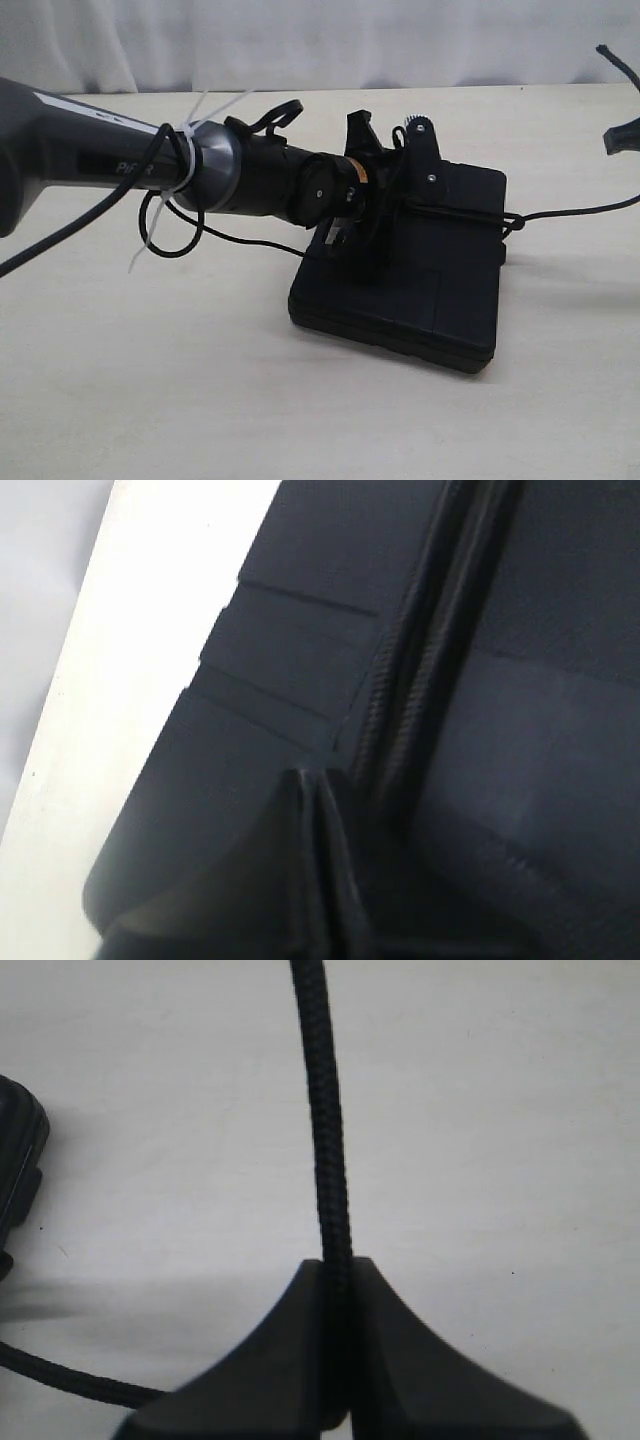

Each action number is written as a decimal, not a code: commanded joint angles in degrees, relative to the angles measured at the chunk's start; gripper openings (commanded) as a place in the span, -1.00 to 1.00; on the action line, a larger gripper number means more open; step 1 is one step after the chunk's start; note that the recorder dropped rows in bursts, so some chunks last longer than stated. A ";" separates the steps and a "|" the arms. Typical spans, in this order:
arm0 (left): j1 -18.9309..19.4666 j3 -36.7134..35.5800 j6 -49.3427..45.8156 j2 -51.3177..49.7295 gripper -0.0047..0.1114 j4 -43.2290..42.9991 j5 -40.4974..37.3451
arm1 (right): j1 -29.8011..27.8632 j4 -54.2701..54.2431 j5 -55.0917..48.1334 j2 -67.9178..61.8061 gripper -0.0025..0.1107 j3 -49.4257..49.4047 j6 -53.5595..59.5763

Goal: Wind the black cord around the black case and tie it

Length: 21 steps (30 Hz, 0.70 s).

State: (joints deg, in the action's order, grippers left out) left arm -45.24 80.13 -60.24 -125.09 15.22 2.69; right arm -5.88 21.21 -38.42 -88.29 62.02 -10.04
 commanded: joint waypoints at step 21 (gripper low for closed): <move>1.49 -0.02 -2.44 -1.22 -0.92 -0.01 -1.06 | -0.87 20.92 -1.09 -6.58 -0.88 -1.73 -15.71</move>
State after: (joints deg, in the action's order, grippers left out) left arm -43.92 80.13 -62.67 -125.92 15.08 2.31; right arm -5.88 36.58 -38.89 -94.67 60.57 -21.58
